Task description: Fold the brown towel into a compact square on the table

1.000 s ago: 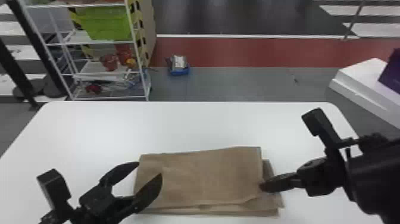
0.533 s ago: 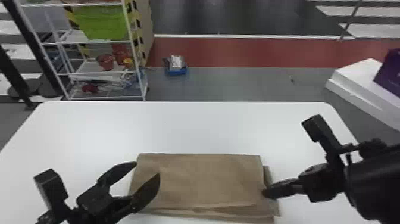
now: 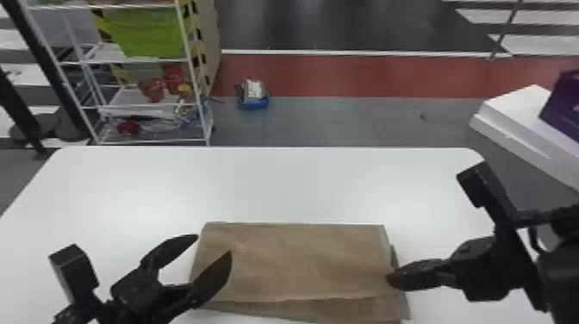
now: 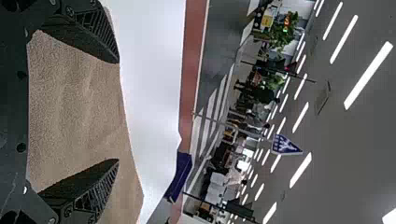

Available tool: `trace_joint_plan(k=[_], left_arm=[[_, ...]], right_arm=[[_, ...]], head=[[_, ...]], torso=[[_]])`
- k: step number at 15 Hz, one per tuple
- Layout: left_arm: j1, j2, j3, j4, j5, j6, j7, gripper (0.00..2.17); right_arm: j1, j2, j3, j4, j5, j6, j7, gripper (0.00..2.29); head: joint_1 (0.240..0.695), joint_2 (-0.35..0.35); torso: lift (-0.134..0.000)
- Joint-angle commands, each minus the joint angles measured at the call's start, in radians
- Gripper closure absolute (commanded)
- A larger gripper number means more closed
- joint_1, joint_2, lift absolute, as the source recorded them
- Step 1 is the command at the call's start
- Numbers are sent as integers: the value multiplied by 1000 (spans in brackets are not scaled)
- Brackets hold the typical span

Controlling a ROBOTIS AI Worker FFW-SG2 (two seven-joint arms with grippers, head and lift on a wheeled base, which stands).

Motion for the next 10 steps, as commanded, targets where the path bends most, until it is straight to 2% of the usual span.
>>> trace_joint_plan(k=[1, 10], left_arm=[[-3, -3, -4, 1, -3, 0, 1, 144], [-4, -3, -21, 1, -12, 3, 2, 144]], right_arm=[[50, -15, 6, 4, 34, 8, 3, 1109], [37, -21, 38, 62, 86, 8, 3, 1109]], head=[[695, -27], [695, -71]], torso=[[-124], [-124]])
